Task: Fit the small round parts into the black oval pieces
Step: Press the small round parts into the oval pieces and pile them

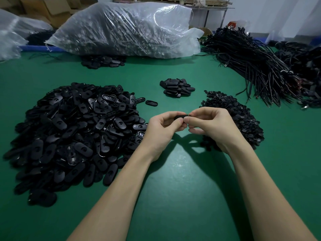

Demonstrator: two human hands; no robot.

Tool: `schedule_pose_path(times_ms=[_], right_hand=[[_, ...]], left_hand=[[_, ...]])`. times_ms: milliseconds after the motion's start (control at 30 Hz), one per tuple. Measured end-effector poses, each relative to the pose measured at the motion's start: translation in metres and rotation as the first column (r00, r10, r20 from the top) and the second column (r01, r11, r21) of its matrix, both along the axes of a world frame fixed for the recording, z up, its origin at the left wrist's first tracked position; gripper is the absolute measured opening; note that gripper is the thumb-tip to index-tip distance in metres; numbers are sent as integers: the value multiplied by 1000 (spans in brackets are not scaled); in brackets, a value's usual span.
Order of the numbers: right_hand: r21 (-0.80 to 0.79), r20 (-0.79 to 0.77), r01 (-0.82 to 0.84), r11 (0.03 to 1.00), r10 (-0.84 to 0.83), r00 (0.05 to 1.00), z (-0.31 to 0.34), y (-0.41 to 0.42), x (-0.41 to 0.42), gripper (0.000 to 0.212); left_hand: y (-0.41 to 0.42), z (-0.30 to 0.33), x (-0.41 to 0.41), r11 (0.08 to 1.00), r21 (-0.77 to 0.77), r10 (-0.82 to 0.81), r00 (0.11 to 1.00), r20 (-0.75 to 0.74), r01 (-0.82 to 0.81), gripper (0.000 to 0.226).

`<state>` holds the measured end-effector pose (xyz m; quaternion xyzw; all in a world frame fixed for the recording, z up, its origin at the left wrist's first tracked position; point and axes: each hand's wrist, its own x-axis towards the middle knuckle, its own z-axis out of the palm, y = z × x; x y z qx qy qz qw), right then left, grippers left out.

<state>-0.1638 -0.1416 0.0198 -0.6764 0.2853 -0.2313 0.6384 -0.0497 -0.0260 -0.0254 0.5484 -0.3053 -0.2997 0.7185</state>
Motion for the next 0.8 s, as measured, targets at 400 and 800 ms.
schedule_pose_path(times_ms=[400,800], right_hand=[[-207,-41,85,975,-95,995,-4,5,9,17],[64,47,-17,998,14,999,-6,-2,5,15]], left_hand=[[-7,-2,-3,995,27,101,994,-30,-100,14],[-3,1,-3,995,56,79,997,15,-80,20]])
